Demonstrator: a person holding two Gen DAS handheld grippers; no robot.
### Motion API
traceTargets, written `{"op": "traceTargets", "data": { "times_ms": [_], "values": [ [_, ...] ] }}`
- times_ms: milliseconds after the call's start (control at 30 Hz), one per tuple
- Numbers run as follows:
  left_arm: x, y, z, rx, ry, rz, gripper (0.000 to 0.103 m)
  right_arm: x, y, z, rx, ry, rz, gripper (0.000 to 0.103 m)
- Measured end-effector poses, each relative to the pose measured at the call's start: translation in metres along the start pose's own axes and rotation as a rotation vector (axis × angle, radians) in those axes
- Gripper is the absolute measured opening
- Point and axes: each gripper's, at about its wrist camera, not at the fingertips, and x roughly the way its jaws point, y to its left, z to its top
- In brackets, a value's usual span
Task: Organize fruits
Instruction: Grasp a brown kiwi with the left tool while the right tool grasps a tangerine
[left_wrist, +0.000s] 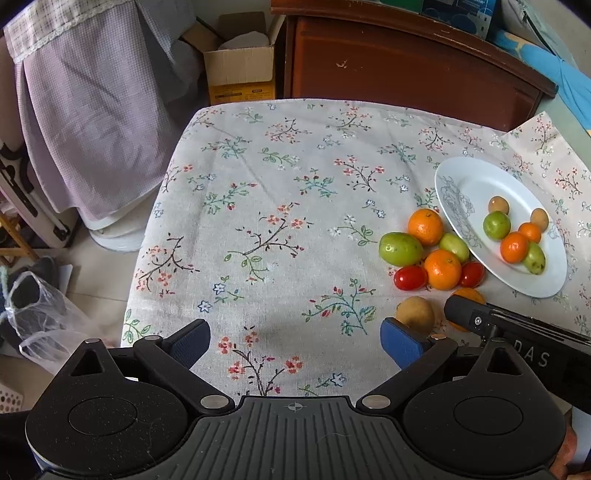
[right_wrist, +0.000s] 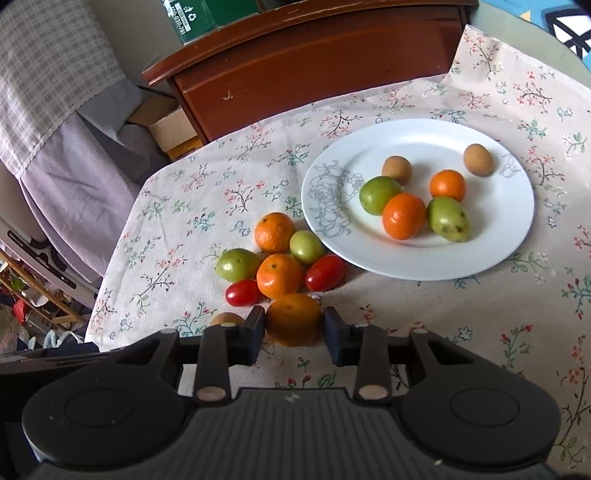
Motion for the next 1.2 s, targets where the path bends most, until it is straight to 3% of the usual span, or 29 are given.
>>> {"op": "traceTargets", "data": {
  "times_ms": [533, 867, 967, 1133, 1200],
  "values": [
    [-0.004, -0.028, -0.005, 0.085, -0.077, -0.123, 0.098, -0.027, -0.032, -0.012, 0.049, -0.032, -0.047, 0.034],
    [-0.001, -0.045, -0.013, 0.145, -0.114, -0.183, 0.094, -0.036, -0.049, -0.017, 0.105, -0.051, -0.03, 0.034],
    [0.001, -0.049, -0.015, 0.159, -0.133, -0.18, 0.084, -0.036, -0.052, -0.017, 0.122, -0.053, -0.021, 0.034],
    [0.008, -0.049, -0.015, 0.149, -0.105, -0.182, 0.051, -0.036, -0.053, -0.019, 0.115, -0.06, -0.015, 0.034],
    [0.01, -0.047, -0.014, 0.135, -0.097, -0.196, 0.045, -0.036, -0.054, -0.019, 0.121, -0.062, -0.009, 0.034]
  ]
}}
